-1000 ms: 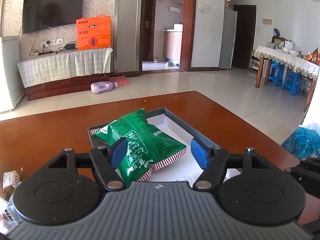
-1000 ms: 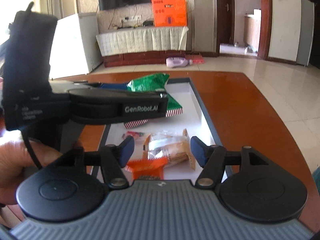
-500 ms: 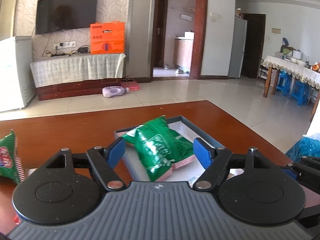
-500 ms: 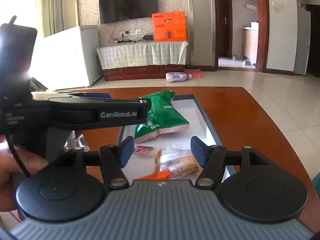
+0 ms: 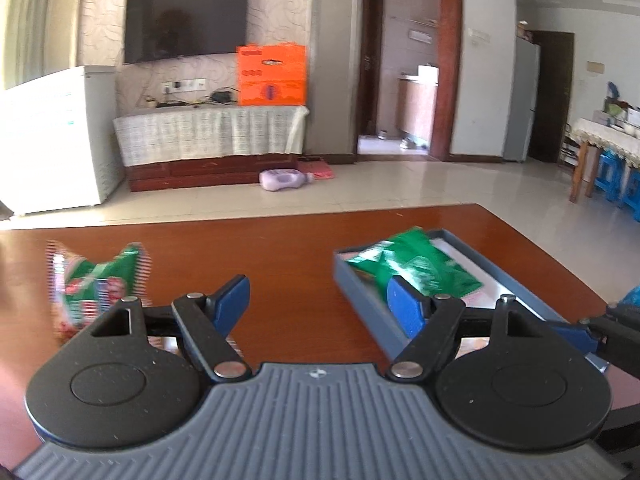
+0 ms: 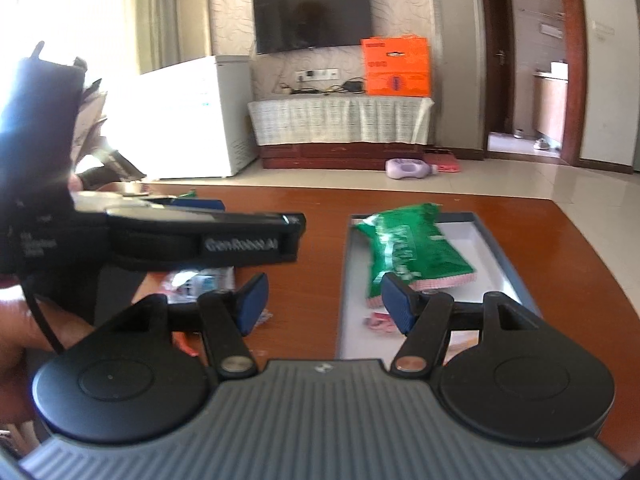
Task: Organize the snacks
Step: 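Move both grippers back from the tray to the snack pile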
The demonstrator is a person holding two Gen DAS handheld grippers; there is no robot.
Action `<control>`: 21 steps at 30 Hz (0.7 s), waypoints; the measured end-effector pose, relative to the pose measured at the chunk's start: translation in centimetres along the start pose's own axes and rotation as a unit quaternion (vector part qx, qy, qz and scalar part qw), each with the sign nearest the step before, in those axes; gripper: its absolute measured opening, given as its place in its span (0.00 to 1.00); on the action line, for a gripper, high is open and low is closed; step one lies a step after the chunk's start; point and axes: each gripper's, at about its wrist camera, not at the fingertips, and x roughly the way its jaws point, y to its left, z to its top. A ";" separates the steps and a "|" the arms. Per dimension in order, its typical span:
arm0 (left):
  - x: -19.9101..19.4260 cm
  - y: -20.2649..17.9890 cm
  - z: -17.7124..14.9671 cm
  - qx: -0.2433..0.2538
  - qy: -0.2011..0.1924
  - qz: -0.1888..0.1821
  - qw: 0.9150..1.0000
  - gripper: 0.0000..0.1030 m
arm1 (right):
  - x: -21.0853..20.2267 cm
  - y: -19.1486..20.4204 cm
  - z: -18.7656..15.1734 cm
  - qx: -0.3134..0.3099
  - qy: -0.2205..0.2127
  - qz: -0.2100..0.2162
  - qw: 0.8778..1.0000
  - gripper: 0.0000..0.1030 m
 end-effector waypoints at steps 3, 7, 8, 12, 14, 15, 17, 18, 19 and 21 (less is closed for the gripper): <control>-1.4 3.0 0.0 -0.020 -0.001 0.025 0.999 0.77 | 0.6 1.4 0.2 -0.009 0.002 0.012 1.000 0.63; -2.3 6.9 0.2 -0.043 0.008 0.060 0.997 0.77 | 1.8 2.9 0.3 -0.005 0.010 0.030 0.999 0.63; -2.5 7.8 0.1 -0.048 0.011 0.067 0.997 0.77 | 2.2 3.4 0.3 -0.006 0.012 0.034 0.999 0.63; -3.2 10.2 -0.3 -0.052 0.015 0.089 0.995 0.77 | 4.0 5.9 -0.1 -0.014 0.024 0.054 0.998 0.63; -3.4 10.9 -0.5 -0.045 0.014 0.097 0.994 0.77 | 4.7 7.0 -0.6 -0.022 0.031 0.067 0.997 0.62; -3.4 11.2 -0.6 -0.037 0.016 0.100 0.994 0.77 | 5.1 7.5 -0.7 -0.032 0.036 0.073 0.996 0.62; -3.2 11.2 -0.8 -0.023 0.020 0.101 0.994 0.77 | 6.0 8.2 -0.9 -0.054 0.046 0.071 0.995 0.62; -2.9 11.3 -1.1 -0.017 0.025 0.096 0.995 0.77 | 6.3 8.3 -1.0 -0.060 0.050 0.065 0.995 0.61; -2.6 11.5 -1.3 -0.014 0.031 0.092 0.995 0.77 | 6.6 8.1 -1.0 -0.058 0.056 0.062 0.995 0.59; -1.9 11.8 -1.7 -0.011 0.046 0.088 0.995 0.77 | 7.2 7.4 -1.2 -0.043 0.067 0.056 0.995 0.52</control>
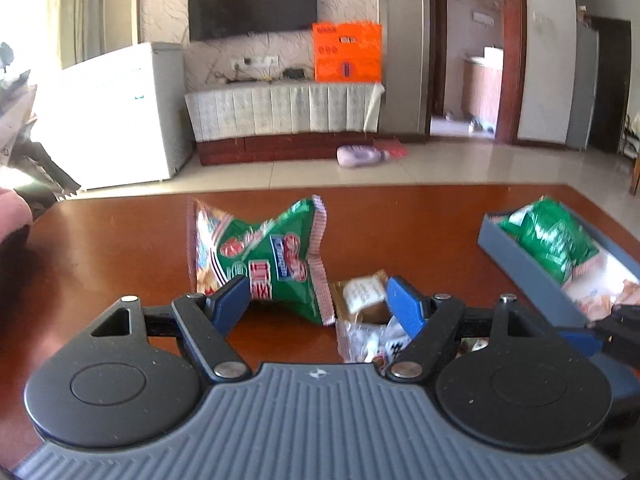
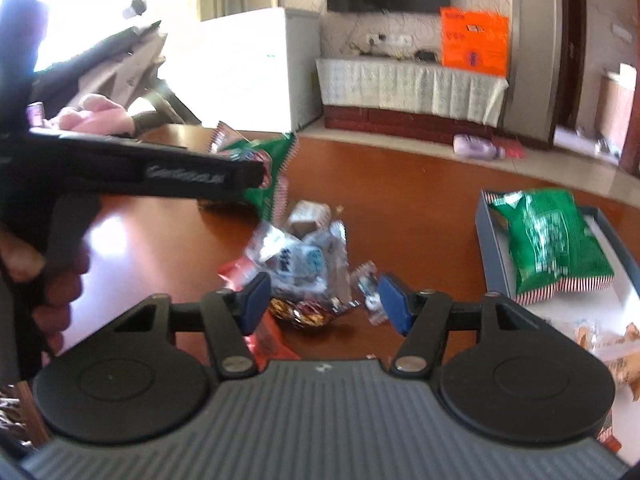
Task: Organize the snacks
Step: 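Move both grippers back from the tray to the snack pile, then grasp a brown wrapped chocolate with the left gripper while the right grasps a small clear-wrapped candy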
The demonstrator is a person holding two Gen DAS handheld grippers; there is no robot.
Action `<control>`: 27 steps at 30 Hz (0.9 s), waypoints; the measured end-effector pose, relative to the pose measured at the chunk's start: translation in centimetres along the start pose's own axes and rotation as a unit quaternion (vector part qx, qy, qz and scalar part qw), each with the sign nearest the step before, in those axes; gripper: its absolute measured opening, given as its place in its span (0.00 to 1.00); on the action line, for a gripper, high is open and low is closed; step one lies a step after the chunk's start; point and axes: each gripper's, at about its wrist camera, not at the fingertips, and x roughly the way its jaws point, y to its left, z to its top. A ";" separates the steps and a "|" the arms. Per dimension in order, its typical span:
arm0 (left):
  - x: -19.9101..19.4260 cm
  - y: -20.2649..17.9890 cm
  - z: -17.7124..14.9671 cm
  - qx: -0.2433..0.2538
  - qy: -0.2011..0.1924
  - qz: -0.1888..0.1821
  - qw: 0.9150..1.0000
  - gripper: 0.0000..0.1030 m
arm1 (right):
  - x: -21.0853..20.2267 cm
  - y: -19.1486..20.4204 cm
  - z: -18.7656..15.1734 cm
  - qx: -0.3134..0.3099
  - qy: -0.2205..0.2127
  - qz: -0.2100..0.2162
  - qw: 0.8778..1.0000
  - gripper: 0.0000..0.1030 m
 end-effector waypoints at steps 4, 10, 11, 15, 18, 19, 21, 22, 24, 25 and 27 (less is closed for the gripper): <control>0.5 0.8 0.2 -0.018 0.003 -0.002 1.000 0.77 | 0.8 -1.3 -0.6 0.000 0.018 -0.016 1.000 0.40; 0.7 1.1 0.3 -0.028 0.006 0.001 1.000 0.77 | 2.0 -2.1 -0.8 -0.013 0.028 -0.026 0.999 0.35; 0.8 1.0 0.3 -0.027 0.007 0.000 1.000 0.77 | 2.2 -2.1 -0.7 -0.019 0.030 -0.026 0.999 0.35; 1.2 0.3 0.2 -0.018 0.007 -0.008 1.000 0.77 | 3.4 -2.2 -0.5 -0.037 0.038 -0.025 0.998 0.35; 1.6 0.1 0.1 -0.009 0.010 -0.011 1.000 0.77 | 4.4 -2.1 -0.4 -0.049 0.045 -0.020 0.998 0.34; 1.8 0.1 0.0 -0.008 0.013 -0.012 1.000 0.77 | 4.7 -2.1 -0.5 -0.051 0.049 -0.019 0.997 0.30; 2.2 0.2 -0.4 -0.008 0.020 -0.016 1.000 0.77 | 5.0 -2.2 -0.3 -0.051 0.051 -0.012 0.997 0.23; 2.4 0.2 -0.6 -0.006 0.024 -0.018 1.000 0.77 | 5.0 -2.2 -0.2 -0.050 0.052 -0.012 0.997 0.23; 2.8 0.1 -0.9 -0.002 0.032 -0.025 0.999 0.77 | 4.7 -2.3 -0.2 -0.046 0.055 -0.008 0.997 0.22; 2.9 0.0 -1.0 -0.001 0.035 -0.027 0.999 0.77 | 4.5 -2.3 -0.1 -0.045 0.057 -0.005 0.997 0.22; 3.1 0.0 -1.2 0.000 0.040 -0.035 0.999 0.77 | 3.9 -2.4 0.0 -0.042 0.057 -0.008 0.997 0.22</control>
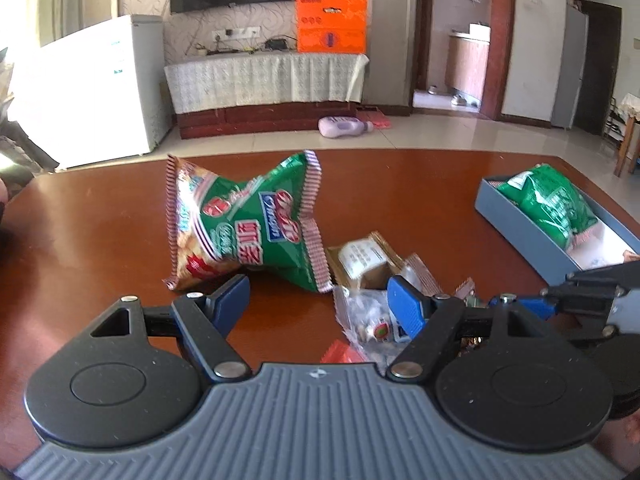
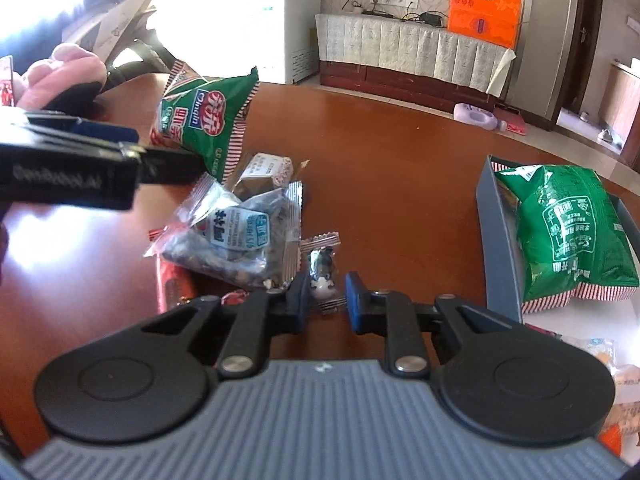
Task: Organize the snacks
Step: 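Grasp a brown wrapped chocolate with the left gripper while the right grasps a small clear-wrapped candy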
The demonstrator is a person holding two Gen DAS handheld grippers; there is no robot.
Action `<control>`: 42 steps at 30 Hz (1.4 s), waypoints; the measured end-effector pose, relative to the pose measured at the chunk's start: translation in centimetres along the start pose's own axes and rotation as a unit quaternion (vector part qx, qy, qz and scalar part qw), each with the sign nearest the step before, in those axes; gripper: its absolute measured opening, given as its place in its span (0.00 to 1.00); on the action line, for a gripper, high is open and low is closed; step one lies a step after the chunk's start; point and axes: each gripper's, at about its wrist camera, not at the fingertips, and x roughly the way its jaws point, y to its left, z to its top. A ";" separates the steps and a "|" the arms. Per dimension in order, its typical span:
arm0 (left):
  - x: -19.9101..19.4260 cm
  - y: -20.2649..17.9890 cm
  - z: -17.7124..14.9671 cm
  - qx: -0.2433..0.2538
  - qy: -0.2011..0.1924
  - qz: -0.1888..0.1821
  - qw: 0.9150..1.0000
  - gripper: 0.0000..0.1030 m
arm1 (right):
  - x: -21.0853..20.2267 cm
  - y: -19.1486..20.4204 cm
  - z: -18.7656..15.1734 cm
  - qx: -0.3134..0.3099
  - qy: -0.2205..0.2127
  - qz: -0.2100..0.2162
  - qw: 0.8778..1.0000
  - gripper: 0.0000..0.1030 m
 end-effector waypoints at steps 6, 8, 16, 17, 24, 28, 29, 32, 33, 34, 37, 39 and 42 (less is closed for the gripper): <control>-1.3 -1.5 -0.6 0.032 -0.015 -0.053 0.998 0.77 | -1.5 -0.9 -0.5 0.024 0.005 0.001 1.000 0.21; -1.4 -2.9 -1.0 0.062 -0.013 -0.076 0.995 0.77 | -1.9 -0.8 -0.6 0.021 0.006 -0.001 1.000 0.21; 0.6 -6.1 -2.7 0.127 0.032 -0.109 0.985 0.62 | -4.3 -2.6 -1.2 0.043 -0.002 -0.009 0.999 0.21; 0.6 -6.2 -2.7 0.129 0.033 -0.112 0.985 0.59 | -4.5 -2.9 -1.3 0.044 -0.001 -0.010 0.999 0.21; 0.3 -6.5 -2.8 0.126 0.026 -0.137 0.982 0.42 | -5.0 -3.4 -1.0 0.051 -0.007 -0.002 0.999 0.21; 0.1 -7.4 -3.2 0.153 0.029 -0.151 0.976 0.42 | -5.0 -3.3 -0.9 0.052 -0.011 0.001 0.999 0.21; 0.6 -7.6 -3.5 0.161 0.041 -0.144 0.976 0.42 | -5.0 -3.3 -0.8 0.052 -0.012 0.002 0.999 0.21; 1.6 -7.6 -4.0 0.164 0.058 -0.134 0.975 0.40 | -5.1 -3.1 -0.8 0.052 -0.013 0.004 0.999 0.21; 1.9 -7.4 -3.9 0.155 0.060 -0.136 0.977 0.38 | -5.1 -3.0 -0.7 0.051 -0.014 0.005 0.999 0.21; 2.1 -7.2 -3.8 0.146 0.060 -0.136 0.978 0.28 | -5.2 -3.0 -0.7 0.050 -0.015 0.005 0.999 0.21; 2.5 -7.1 -3.6 0.136 0.062 -0.131 0.980 0.26 | -5.5 -3.0 -0.7 0.050 -0.017 0.006 0.999 0.21; 2.5 -7.3 -3.5 0.138 0.059 -0.129 0.980 0.26 | -5.6 -2.9 -0.6 0.049 -0.018 0.007 0.999 0.21; 2.0 -7.6 -3.0 0.123 0.042 -0.127 0.983 0.26 | -6.0 -2.8 -0.6 0.047 -0.023 0.007 0.999 0.21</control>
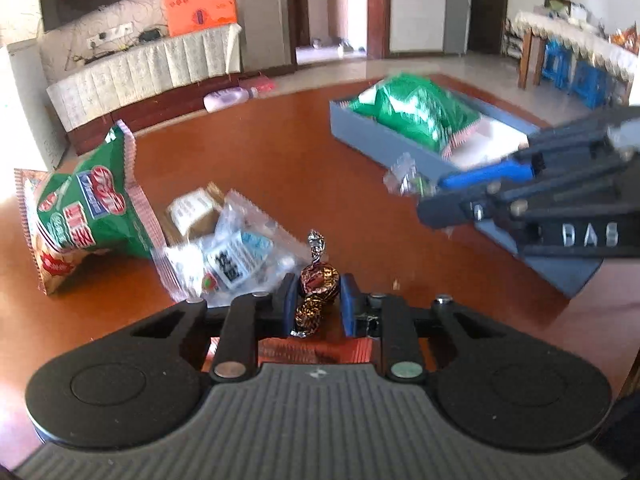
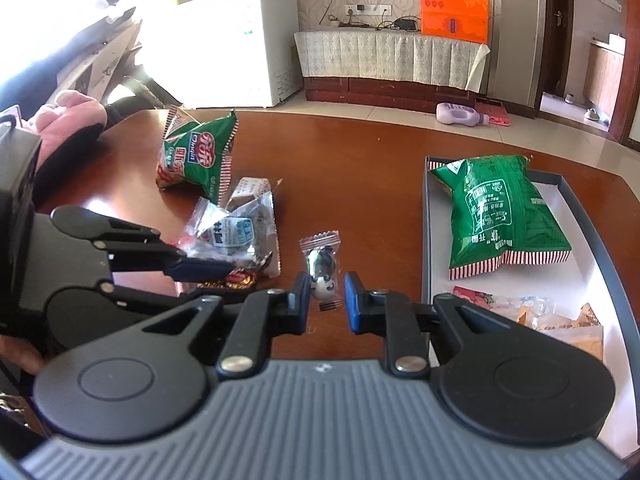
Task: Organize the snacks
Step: 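Grasp a brown wrapped chocolate with the left gripper while the right grasps a small clear-wrapped candy, then carry the chocolate and small candy over the box tray with both grippers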
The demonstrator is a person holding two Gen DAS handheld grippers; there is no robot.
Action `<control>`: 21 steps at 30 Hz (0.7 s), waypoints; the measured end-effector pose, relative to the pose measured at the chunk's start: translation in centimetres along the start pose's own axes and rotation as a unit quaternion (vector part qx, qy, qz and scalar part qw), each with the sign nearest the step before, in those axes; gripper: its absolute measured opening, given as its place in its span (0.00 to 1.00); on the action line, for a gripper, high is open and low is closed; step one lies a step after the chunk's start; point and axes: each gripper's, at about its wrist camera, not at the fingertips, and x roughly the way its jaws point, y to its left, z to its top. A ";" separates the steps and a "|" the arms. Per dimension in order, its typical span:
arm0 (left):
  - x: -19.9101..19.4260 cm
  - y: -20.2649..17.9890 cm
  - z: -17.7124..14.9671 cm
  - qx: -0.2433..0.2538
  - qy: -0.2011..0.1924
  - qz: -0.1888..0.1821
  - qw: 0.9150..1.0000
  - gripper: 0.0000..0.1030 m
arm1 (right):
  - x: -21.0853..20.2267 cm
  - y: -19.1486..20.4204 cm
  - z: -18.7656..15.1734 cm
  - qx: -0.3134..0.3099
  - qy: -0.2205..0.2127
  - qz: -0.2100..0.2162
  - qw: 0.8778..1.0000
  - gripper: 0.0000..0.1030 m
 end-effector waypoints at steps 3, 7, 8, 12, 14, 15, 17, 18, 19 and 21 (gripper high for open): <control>-0.7 0.0 0.8 -0.019 -0.021 0.005 1.000 0.26 | -0.6 0.1 0.1 -0.001 -0.007 0.000 1.000 0.21; -0.9 -0.5 1.5 -0.022 -0.031 0.019 0.999 0.26 | -1.7 0.2 0.2 -0.008 -0.019 -0.002 1.000 0.21; -0.9 -0.7 1.6 -0.023 -0.032 0.022 0.999 0.26 | -2.1 0.3 0.2 -0.010 -0.022 -0.003 1.000 0.21; -1.0 -1.2 2.2 -0.024 -0.037 0.040 0.998 0.26 | -3.1 0.2 0.4 -0.014 -0.033 -0.007 0.999 0.21; -1.0 -1.5 2.4 -0.025 -0.041 0.046 0.998 0.26 | -3.6 -0.1 0.5 -0.014 -0.039 -0.008 0.999 0.21; -1.0 -1.6 2.6 -0.027 -0.042 0.046 0.998 0.26 | -3.8 -0.1 0.5 -0.014 -0.042 -0.009 0.999 0.21; -0.9 -2.0 2.9 -0.026 -0.044 0.047 0.998 0.26 | -4.3 -0.4 0.5 -0.013 -0.047 -0.011 0.999 0.21; -0.7 -2.3 3.1 -0.025 -0.045 0.048 0.998 0.26 | -4.5 -0.6 0.4 -0.011 -0.049 -0.012 0.999 0.21; -0.7 -2.5 3.2 -0.024 -0.047 0.048 0.997 0.26 | -4.7 -0.8 0.4 -0.010 -0.050 -0.013 0.999 0.21; -0.5 -2.9 3.5 -0.023 -0.049 0.049 0.997 0.26 | -5.1 -1.2 0.3 -0.007 -0.053 -0.015 0.998 0.21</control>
